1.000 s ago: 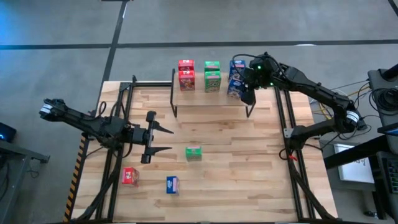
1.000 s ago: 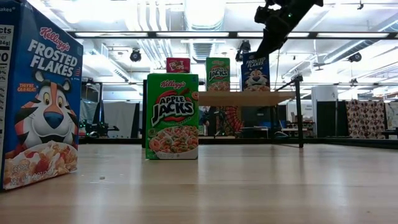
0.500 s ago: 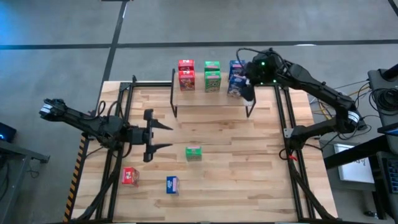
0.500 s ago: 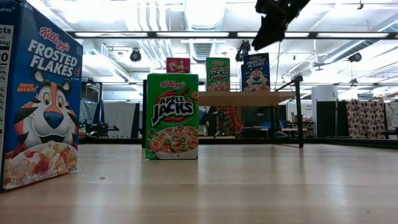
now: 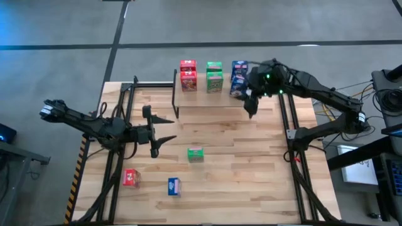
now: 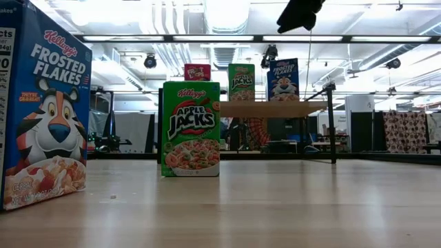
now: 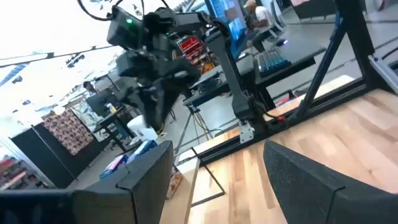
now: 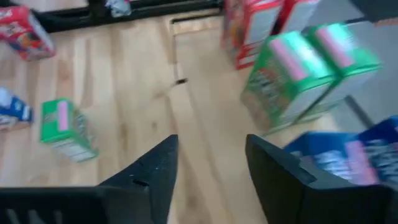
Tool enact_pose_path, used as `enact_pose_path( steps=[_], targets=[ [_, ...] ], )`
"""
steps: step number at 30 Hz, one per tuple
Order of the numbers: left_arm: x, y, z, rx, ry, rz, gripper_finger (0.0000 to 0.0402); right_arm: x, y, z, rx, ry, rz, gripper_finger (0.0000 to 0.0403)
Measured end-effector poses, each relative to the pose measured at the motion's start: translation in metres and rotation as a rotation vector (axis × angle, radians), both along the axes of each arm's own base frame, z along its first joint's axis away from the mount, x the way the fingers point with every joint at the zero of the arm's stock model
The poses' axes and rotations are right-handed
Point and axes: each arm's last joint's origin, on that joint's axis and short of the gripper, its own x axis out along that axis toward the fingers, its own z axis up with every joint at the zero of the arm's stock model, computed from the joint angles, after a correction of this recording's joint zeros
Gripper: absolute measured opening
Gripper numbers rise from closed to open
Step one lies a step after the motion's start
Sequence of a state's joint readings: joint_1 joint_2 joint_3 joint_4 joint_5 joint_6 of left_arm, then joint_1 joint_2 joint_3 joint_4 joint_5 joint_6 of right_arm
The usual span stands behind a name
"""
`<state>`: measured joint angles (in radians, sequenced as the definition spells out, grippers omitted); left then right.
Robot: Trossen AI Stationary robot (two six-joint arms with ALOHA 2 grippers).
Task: Stack cereal on shelf
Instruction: Put the right blue cereal box on the shelf
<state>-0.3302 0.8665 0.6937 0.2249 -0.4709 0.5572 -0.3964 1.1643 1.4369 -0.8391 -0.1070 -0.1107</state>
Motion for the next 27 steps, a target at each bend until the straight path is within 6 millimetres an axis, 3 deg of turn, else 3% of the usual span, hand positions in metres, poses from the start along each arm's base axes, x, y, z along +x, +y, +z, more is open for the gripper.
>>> enact_pose_path(
  steps=[6, 14, 27],
  targets=[
    [0.0, 0.0, -0.001, 0.038, 0.016, 0.001, 0.0235, 0.003, 0.018, -0.026, 0.022, 0.086, -0.042, 0.0103],
    [0.0, 0.0, -0.001, 0.04, 0.02, 0.001, 0.0235, 0.001, 0.012, -0.065, -0.092, 0.248, -0.228, 0.0019],
    [0.0, 0.0, -0.002, 0.031, 0.019, 0.0, 0.0235, 0.003, 0.004, -0.081, -0.314, 0.302, -0.339, 0.0009]
  ],
)
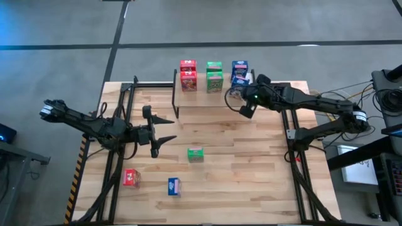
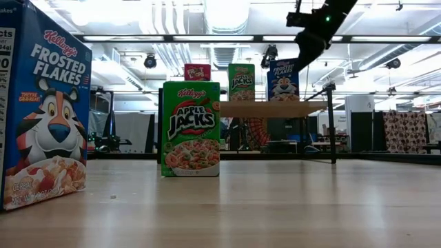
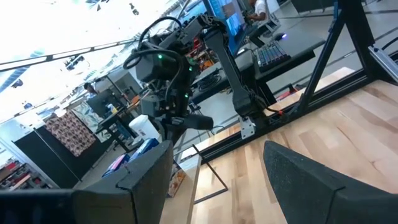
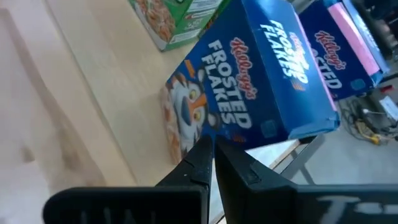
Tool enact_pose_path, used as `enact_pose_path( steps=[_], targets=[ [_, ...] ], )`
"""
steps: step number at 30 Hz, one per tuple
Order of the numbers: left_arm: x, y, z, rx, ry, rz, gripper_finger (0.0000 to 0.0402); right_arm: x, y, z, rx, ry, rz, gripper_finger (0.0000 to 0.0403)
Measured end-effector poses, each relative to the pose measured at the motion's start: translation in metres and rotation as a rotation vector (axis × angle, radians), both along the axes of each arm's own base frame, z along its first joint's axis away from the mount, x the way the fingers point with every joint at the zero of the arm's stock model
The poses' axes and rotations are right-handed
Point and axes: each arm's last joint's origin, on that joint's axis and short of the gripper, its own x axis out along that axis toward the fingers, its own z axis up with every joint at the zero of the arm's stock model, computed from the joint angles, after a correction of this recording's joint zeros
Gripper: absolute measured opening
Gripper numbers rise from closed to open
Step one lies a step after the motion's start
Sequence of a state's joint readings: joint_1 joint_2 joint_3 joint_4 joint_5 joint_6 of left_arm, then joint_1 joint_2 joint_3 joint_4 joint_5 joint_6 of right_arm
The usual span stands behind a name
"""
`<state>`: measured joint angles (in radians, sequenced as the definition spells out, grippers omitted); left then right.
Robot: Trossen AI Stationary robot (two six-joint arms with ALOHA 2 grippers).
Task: Stack cereal on shelf
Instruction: Put the right blue cereal box on the shelf
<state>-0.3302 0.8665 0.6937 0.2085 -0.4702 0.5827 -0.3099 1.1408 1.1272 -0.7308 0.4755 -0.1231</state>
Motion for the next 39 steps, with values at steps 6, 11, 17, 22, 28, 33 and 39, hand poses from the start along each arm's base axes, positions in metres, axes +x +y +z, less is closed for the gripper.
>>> enact_pose_path(
  steps=[6, 11, 17, 22, 28, 33, 39],
  targets=[
    [0.0, 0.0, 0.0, 0.0, 0.0, 0.0, 0.0235, 0.002, -0.006, -0.013, -0.043, 0.003, 0.005, 0.0009],
    [0.0, 0.0, 0.0, -0.008, -0.001, -0.001, 0.0235, 0.003, -0.007, -0.021, -0.05, -0.01, 0.003, 0.0009],
    [0.0, 0.0, 0.0, -0.008, -0.001, -0.001, 0.0235, 0.004, -0.007, -0.042, -0.053, -0.02, 0.003, 0.0009],
    [0.001, 0.0, -0.001, -0.006, 0.004, -0.001, 0.0235, 0.006, -0.008, -0.061, -0.095, -0.056, 0.018, 0.0009],
    [0.004, -0.001, -0.004, 0.008, 0.019, 0.0, 0.0235, 0.006, -0.011, -0.069, -0.122, -0.081, 0.02, 0.0009],
    [0.005, -0.002, -0.004, 0.016, 0.023, 0.0, 0.0235, 0.003, -0.016, -0.07, -0.134, -0.067, 0.011, 0.0009],
    [0.005, -0.002, -0.004, 0.018, 0.023, 0.0, 0.0235, 0.004, -0.019, -0.068, -0.153, -0.089, 0.008, 0.0009]
  ],
)
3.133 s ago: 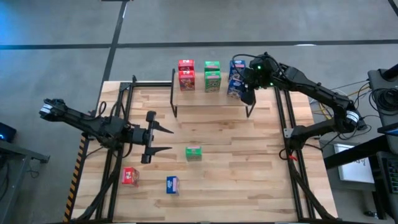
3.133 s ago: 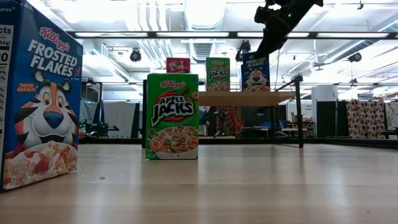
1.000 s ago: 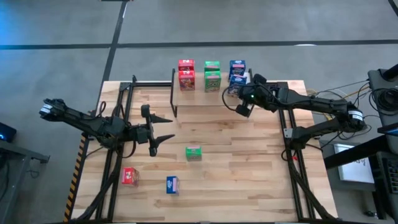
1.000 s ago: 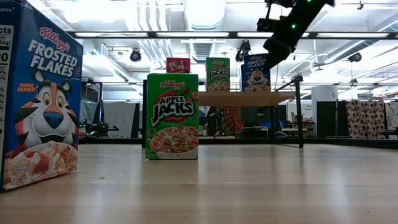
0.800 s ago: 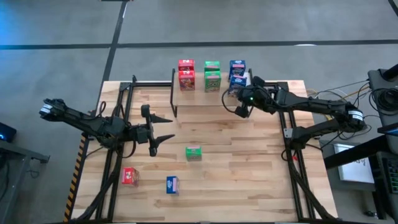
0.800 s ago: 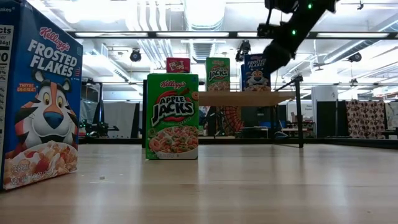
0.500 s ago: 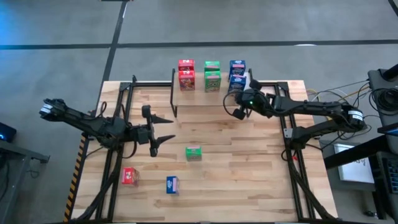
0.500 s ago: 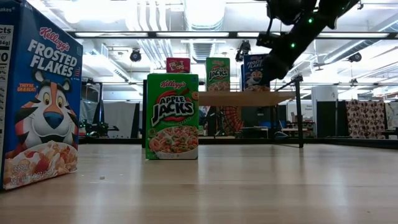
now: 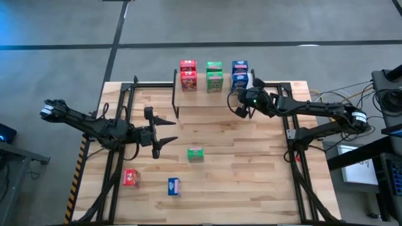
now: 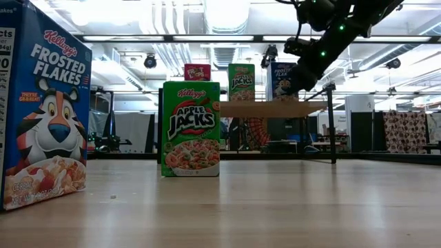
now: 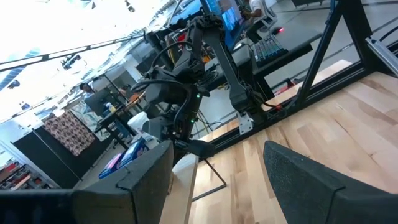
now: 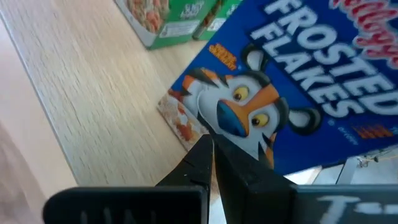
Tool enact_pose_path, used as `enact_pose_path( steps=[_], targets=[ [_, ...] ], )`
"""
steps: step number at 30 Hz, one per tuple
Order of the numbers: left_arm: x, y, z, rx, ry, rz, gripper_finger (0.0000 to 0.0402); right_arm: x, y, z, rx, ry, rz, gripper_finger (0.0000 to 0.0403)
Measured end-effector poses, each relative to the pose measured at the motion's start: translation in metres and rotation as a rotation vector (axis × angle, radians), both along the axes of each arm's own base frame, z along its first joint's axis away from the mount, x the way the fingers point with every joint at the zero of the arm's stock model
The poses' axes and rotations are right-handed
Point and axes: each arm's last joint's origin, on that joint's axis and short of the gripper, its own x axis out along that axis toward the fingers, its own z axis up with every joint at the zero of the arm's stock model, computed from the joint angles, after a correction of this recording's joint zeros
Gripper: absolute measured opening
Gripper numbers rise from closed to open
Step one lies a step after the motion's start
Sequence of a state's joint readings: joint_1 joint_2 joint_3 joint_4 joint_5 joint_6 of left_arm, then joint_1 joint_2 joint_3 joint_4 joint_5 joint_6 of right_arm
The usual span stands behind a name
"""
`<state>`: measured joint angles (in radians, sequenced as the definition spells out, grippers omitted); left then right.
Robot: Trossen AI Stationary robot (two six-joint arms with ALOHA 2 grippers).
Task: Stack cereal on shelf
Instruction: Put the right blue cereal box on the shelf
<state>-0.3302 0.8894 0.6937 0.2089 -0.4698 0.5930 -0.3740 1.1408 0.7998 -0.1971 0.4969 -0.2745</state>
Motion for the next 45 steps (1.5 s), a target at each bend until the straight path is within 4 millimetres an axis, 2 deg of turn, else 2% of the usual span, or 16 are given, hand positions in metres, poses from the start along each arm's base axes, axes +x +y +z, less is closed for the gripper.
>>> enact_pose_path(
  steps=[9, 17, 25, 36, 41, 45],
  targets=[
    [0.0, 0.0, 0.0, 0.0, 0.0, 0.0, 0.0235, 0.011, 0.001, -0.002, 0.103, -0.123, 0.098, 0.0009],
    [0.0, 0.0, 0.0, 0.0, -0.001, 0.0, 0.0235, 0.028, -0.006, -0.008, 0.064, -0.192, 0.106, 0.0009],
    [0.0, 0.0, 0.0, 0.0, 0.0, 0.001, 0.0235, 0.03, -0.007, -0.009, 0.043, -0.198, 0.065, 0.0009],
    [0.0, 0.0, 0.0, 0.0, -0.001, 0.001, 0.0235, 0.044, 0.017, 0.009, 0.035, -0.294, 0.148, 0.0009],
    [0.0, 0.0, 0.0, 0.0, 0.0, 0.001, 0.0235, 0.047, 0.016, 0.022, -0.08, -0.343, 0.058, 0.0009],
    [0.0, 0.0, 0.0, 0.0, -0.001, 0.002, 0.0235, 0.05, 0.014, 0.025, -0.106, -0.349, 0.033, 0.0009]
  ],
)
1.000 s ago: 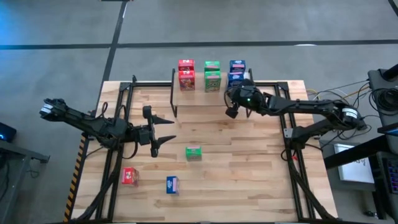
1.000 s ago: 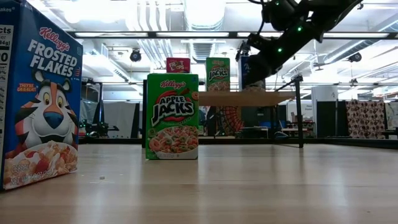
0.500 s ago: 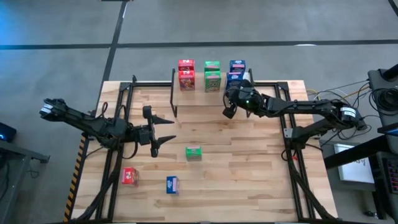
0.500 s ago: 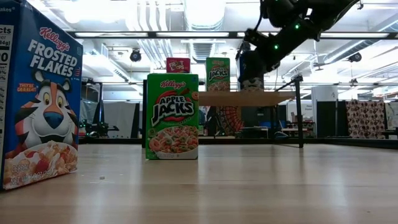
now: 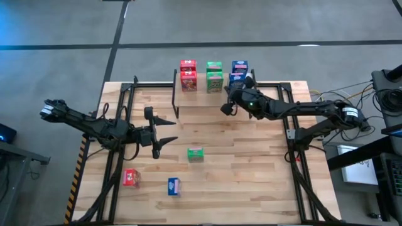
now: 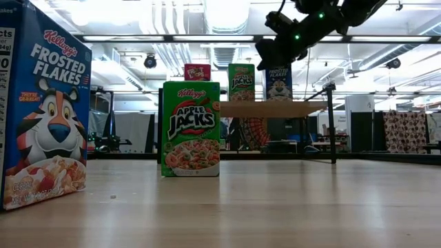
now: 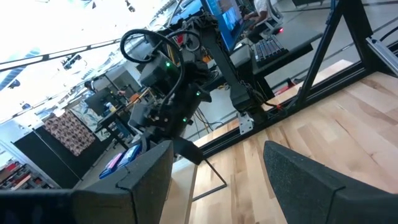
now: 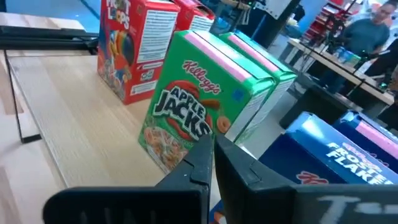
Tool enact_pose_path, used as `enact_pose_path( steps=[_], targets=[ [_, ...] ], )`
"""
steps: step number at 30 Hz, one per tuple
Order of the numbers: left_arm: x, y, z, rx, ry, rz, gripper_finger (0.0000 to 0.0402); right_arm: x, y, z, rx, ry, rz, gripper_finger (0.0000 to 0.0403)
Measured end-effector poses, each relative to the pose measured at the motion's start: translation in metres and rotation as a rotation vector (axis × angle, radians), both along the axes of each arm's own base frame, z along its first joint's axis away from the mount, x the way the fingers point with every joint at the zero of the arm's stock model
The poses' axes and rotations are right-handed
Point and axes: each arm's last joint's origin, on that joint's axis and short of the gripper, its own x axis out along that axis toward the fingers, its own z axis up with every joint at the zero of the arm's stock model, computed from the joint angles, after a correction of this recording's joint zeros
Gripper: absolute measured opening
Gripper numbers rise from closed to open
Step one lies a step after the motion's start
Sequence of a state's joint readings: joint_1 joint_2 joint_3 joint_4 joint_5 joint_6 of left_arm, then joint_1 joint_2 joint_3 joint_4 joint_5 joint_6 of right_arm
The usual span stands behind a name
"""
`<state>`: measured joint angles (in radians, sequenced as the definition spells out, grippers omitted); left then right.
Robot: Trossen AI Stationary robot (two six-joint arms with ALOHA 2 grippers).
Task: Stack cereal on shelf
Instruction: Put the right blue cereal box on the shelf
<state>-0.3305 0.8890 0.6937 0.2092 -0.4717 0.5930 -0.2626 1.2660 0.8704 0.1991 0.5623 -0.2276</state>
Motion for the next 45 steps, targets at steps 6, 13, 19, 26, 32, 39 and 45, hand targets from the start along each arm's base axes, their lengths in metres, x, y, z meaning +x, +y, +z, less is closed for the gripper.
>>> enact_pose_path(
  steps=[6, 13, 19, 26, 32, 39, 45],
  targets=[
    [0.0, 0.0, 0.0, 0.0, 0.0, 0.001, 0.0235, 0.002, -0.003, 0.001, -0.021, 0.017, -0.083, 0.0009],
    [0.0, 0.0, 0.0, 0.0, 0.0, 0.001, 0.0235, 0.001, -0.003, 0.0, -0.02, 0.018, -0.13, 0.0009],
    [0.0, 0.0, 0.0, 0.0, 0.0, 0.0, 0.0235, -0.001, -0.004, -0.001, -0.034, 0.042, -0.193, 0.0009],
    [0.0, 0.0, 0.0, 0.0, 0.0, 0.0, 0.0235, 0.001, 0.003, 0.006, -0.032, 0.043, -0.157, 0.0009],
    [0.0, 0.0, 0.0, 0.0, 0.0, 0.0, 0.0235, 0.003, 0.007, 0.053, -0.029, 0.056, -0.142, 0.0009],
    [0.0, 0.0, 0.0, 0.0, 0.0, 0.001, 0.0235, -0.017, -0.027, 0.099, 0.173, 0.045, -0.158, 0.0009],
    [0.0, 0.0, 0.0, 0.0, 0.0, 0.001, 0.0235, -0.039, -0.062, 0.101, 0.351, 0.009, -0.148, 0.0009]
  ],
)
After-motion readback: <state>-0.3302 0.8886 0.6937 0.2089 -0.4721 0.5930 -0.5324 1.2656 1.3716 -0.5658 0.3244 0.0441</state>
